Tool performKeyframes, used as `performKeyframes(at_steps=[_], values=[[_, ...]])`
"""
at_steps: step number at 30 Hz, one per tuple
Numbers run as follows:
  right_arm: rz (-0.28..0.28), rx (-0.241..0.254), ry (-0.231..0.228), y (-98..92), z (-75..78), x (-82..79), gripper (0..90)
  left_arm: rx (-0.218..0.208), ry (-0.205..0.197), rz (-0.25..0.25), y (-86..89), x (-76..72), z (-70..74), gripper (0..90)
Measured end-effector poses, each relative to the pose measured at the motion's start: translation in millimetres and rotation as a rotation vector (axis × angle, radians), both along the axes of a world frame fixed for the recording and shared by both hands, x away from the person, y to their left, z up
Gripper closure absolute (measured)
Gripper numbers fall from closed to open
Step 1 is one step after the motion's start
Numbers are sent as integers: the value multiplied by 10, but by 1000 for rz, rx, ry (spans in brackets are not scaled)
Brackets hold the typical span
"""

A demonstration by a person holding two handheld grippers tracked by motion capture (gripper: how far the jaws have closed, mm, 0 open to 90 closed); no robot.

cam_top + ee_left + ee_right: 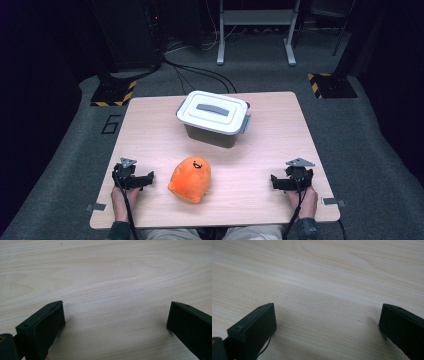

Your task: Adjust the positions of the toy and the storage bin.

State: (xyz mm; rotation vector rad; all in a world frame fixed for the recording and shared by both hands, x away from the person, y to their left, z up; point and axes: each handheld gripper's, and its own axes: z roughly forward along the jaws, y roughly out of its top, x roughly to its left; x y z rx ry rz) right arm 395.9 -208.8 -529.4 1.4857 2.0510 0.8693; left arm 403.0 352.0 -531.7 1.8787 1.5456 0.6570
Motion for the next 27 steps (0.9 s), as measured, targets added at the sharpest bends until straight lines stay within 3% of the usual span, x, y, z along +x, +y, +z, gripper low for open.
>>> performKeyframes(at_steps=[27], values=[[-5, -4, -5, 5, -4, 4, 2, 1, 6, 11, -4, 6, 4, 12]])
